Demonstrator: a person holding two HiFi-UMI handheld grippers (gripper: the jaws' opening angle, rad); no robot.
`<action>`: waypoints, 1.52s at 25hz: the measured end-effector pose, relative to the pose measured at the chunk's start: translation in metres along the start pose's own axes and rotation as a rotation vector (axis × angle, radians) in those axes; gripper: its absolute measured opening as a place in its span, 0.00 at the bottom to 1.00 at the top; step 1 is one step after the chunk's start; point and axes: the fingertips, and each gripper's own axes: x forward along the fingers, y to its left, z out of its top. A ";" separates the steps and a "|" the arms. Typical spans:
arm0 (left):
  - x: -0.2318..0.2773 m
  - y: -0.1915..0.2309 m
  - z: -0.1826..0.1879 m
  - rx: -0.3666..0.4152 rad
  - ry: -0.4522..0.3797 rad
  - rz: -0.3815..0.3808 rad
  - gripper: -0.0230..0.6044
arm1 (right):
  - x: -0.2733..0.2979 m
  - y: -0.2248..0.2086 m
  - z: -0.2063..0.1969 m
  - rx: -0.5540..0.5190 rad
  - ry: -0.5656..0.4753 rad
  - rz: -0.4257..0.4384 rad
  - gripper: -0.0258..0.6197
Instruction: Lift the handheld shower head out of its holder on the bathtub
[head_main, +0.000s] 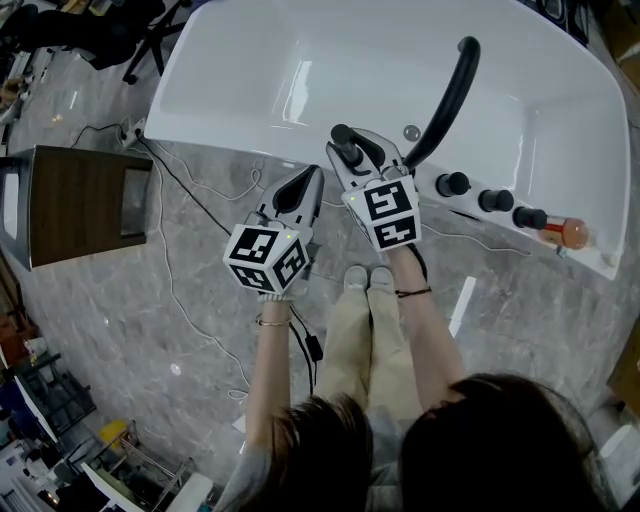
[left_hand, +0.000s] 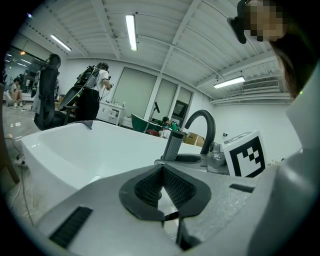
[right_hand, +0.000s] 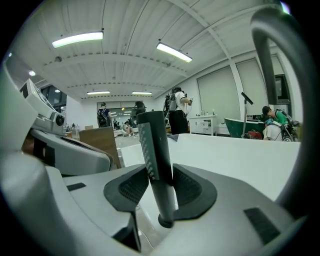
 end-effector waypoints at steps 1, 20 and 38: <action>-0.001 0.000 0.001 0.000 0.000 0.000 0.04 | 0.000 -0.001 0.000 -0.004 0.006 -0.006 0.26; -0.011 -0.016 0.031 0.022 -0.030 -0.007 0.04 | -0.028 0.002 0.038 0.002 -0.042 -0.030 0.25; -0.056 -0.051 0.099 -0.002 -0.137 0.004 0.04 | -0.092 0.018 0.127 -0.012 -0.139 -0.016 0.24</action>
